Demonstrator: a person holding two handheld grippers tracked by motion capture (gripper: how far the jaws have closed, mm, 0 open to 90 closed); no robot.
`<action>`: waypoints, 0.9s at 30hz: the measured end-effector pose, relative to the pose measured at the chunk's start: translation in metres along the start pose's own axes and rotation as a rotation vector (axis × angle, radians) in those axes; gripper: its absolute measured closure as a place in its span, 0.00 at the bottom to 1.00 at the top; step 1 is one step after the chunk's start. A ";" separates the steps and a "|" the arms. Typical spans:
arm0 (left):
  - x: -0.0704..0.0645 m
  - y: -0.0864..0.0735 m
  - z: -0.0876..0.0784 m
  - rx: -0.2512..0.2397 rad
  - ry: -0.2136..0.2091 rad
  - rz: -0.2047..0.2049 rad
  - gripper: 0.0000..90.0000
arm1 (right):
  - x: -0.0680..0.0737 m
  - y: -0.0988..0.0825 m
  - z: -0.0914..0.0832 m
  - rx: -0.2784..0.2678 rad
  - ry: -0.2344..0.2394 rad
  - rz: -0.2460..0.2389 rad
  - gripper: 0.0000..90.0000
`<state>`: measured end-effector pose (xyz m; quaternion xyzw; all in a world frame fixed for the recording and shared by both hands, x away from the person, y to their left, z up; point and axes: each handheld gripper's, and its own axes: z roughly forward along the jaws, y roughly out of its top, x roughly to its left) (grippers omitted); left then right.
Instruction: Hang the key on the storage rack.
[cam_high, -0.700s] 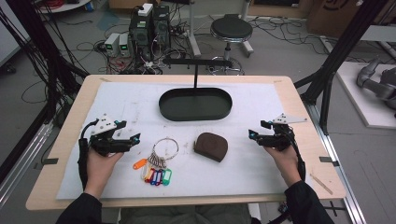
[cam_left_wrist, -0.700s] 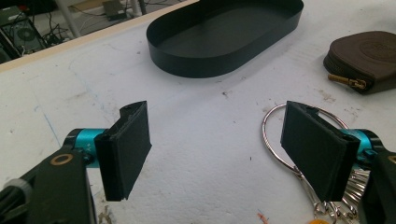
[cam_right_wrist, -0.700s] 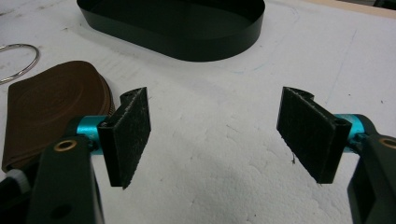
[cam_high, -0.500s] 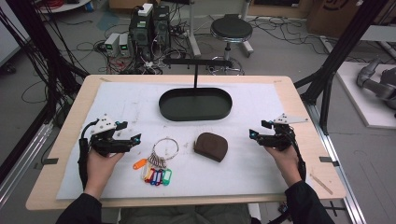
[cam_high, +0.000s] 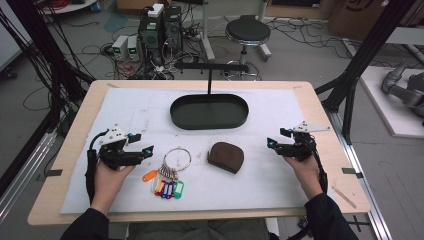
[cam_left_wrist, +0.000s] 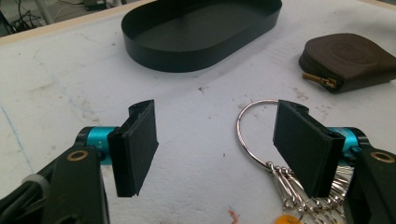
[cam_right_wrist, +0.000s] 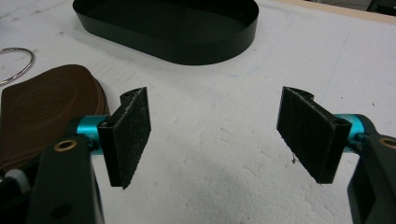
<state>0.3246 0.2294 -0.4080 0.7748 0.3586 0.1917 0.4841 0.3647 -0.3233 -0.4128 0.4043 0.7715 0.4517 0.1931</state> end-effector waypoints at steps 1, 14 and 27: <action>0.000 0.000 0.000 0.000 0.000 0.000 0.36 | 0.000 0.000 0.000 0.001 0.001 0.003 0.29; -0.011 0.000 0.024 0.121 -0.060 -0.043 0.55 | 0.000 0.000 0.002 0.003 0.000 -0.004 0.29; -0.017 0.003 0.053 0.213 -0.058 -0.062 0.71 | 0.000 -0.001 0.001 0.012 0.001 0.000 0.29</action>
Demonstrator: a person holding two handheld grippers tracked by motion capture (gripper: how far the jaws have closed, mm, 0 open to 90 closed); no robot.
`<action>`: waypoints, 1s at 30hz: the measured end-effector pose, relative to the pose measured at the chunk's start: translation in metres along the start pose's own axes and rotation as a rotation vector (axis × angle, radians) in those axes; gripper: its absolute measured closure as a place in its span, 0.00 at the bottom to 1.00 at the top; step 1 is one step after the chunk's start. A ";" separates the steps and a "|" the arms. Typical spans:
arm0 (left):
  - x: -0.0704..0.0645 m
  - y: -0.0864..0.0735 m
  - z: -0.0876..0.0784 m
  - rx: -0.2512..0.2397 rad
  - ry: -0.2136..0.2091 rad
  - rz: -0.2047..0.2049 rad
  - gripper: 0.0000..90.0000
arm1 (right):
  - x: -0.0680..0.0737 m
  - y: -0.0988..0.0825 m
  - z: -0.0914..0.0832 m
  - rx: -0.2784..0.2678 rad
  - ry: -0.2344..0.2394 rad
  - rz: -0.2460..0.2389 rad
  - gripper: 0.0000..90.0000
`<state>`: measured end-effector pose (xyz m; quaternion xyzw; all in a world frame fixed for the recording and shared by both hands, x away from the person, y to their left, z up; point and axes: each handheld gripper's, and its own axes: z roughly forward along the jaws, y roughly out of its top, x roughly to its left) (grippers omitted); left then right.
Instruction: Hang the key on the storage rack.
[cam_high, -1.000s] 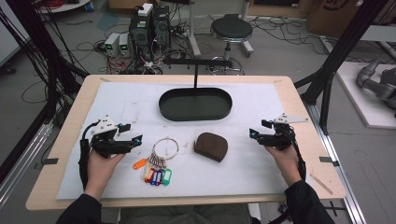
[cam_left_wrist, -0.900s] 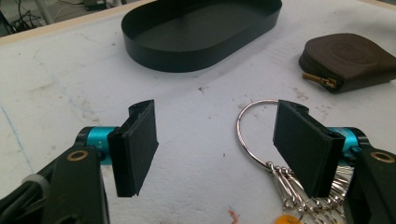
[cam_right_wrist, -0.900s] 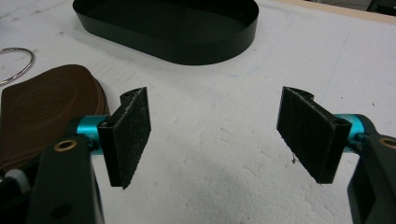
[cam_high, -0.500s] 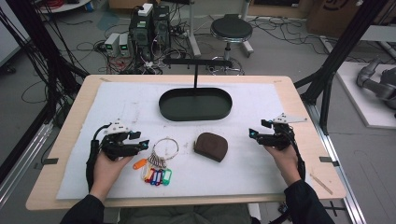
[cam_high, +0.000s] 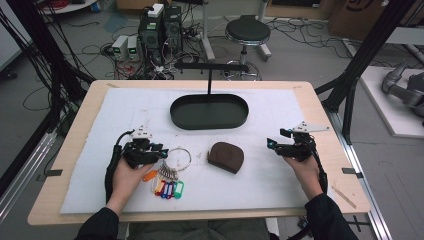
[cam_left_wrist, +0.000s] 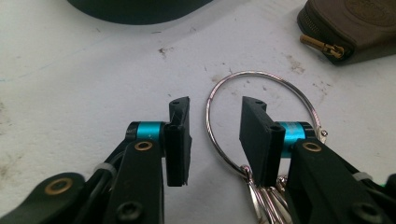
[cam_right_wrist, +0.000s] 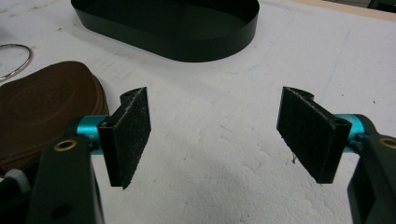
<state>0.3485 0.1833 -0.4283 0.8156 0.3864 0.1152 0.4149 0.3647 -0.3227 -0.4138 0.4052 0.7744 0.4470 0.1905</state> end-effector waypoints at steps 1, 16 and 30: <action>-0.001 0.001 0.003 0.018 0.003 -0.001 0.73 | 0.000 0.000 0.000 -0.001 -0.001 0.000 0.29; -0.008 0.001 0.018 0.110 0.060 0.019 0.88 | 0.000 0.000 0.000 -0.004 0.000 -0.001 0.29; -0.009 -0.001 0.015 0.062 0.066 0.020 0.95 | 0.000 0.000 0.000 -0.018 0.001 -0.006 0.29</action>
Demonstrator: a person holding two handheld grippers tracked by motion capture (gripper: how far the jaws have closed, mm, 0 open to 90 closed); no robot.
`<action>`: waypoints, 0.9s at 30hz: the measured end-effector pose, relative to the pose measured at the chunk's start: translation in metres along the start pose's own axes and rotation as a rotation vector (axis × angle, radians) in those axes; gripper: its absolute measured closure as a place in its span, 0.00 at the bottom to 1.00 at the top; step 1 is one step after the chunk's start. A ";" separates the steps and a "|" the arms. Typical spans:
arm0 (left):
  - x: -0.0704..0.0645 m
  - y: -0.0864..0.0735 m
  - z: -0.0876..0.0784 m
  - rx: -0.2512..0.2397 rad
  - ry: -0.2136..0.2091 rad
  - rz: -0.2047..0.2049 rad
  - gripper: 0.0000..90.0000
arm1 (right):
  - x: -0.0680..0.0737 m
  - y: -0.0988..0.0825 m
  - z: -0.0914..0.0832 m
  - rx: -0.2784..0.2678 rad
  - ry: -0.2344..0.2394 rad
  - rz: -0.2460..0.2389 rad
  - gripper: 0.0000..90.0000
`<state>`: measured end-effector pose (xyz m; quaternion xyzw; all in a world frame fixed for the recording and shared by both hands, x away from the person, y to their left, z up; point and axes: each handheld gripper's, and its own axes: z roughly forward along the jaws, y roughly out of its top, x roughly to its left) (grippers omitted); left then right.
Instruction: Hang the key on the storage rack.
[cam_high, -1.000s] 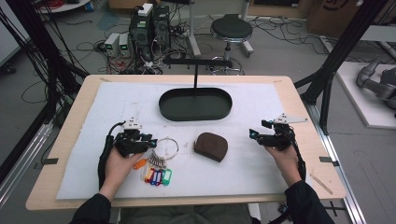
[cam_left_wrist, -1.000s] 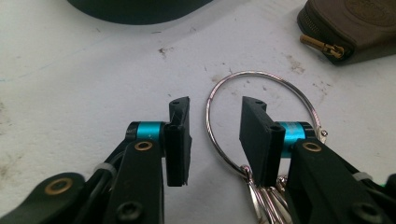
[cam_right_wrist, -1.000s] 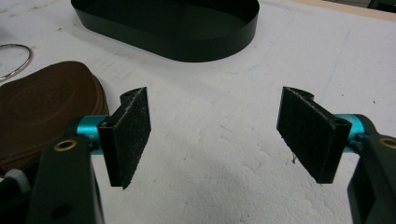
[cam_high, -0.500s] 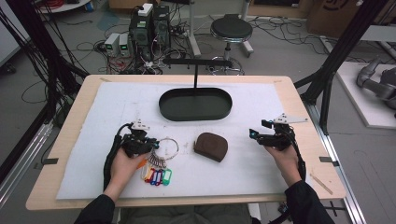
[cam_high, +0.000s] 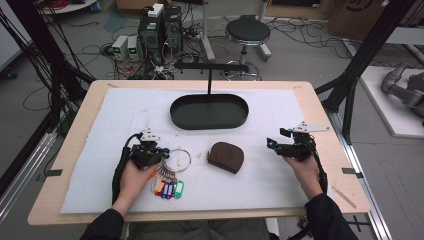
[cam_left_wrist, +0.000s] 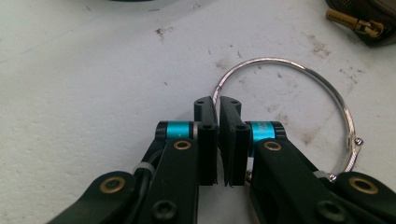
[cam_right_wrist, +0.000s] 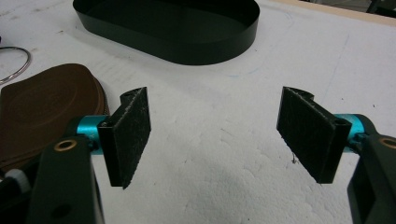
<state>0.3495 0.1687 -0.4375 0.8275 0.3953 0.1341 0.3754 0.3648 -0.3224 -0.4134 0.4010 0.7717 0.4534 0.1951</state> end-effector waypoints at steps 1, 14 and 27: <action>0.001 0.000 -0.001 -0.013 -0.007 -0.001 0.95 | 0.000 0.000 0.000 0.001 0.000 -0.003 0.29; -0.002 0.010 -0.033 -0.212 -0.037 0.035 0.96 | 0.001 0.001 -0.002 -0.014 -0.002 -0.005 0.30; -0.014 0.010 -0.043 -0.240 -0.115 0.108 0.96 | 0.002 0.001 -0.002 -0.018 -0.001 -0.012 0.30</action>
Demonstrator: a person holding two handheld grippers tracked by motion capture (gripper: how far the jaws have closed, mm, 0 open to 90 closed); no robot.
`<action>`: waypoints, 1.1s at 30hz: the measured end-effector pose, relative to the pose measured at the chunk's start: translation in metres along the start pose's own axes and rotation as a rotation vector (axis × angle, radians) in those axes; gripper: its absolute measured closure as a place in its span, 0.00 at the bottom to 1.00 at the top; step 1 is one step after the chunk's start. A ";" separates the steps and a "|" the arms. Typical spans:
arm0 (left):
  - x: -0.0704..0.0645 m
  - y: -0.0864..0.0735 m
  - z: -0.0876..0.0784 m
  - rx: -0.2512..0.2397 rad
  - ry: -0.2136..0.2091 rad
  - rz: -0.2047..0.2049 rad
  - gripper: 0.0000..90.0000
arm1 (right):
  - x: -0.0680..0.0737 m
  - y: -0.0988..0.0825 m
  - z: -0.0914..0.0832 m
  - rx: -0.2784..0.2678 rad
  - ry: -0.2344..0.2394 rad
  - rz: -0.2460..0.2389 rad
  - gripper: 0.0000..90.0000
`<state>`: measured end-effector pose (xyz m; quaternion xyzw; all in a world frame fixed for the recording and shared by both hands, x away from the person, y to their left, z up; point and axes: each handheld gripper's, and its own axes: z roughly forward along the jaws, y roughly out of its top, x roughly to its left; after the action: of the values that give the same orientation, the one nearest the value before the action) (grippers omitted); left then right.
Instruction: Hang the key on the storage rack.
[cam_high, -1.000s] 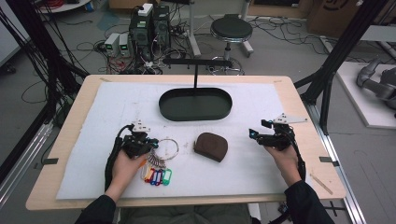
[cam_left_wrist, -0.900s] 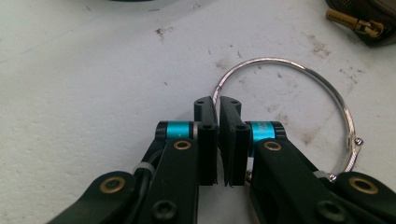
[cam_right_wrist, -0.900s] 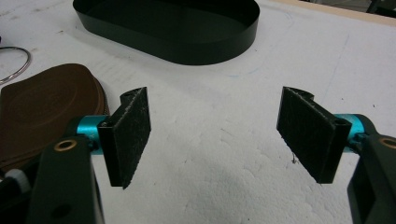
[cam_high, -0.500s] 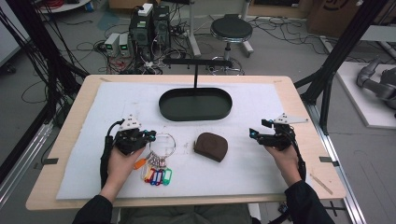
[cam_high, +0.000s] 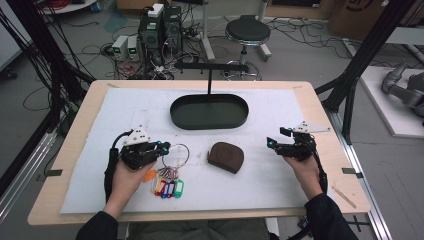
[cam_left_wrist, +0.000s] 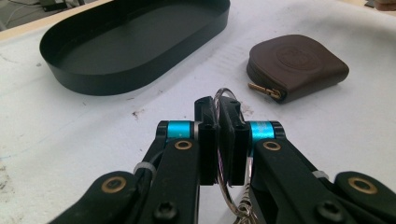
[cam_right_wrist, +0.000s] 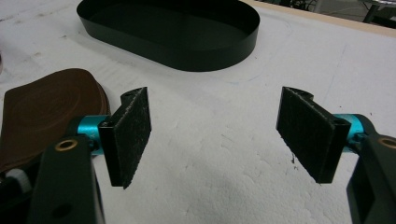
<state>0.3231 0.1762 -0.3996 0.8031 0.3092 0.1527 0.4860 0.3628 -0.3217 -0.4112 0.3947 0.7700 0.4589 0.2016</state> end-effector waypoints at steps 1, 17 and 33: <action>0.000 0.000 0.000 0.001 -0.006 0.002 0.95 | 0.000 0.000 0.000 -0.001 0.000 0.001 0.30; 0.003 -0.007 0.003 0.081 -0.116 -0.017 0.95 | -0.001 0.000 0.000 -0.002 0.000 0.002 0.30; 0.002 0.005 -0.006 0.013 -0.131 0.030 0.96 | -0.002 0.000 0.001 -0.007 -0.002 0.002 0.30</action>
<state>0.3229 0.1798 -0.3922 0.8190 0.2658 0.1050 0.4976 0.3644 -0.3232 -0.4117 0.3952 0.7679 0.4613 0.2033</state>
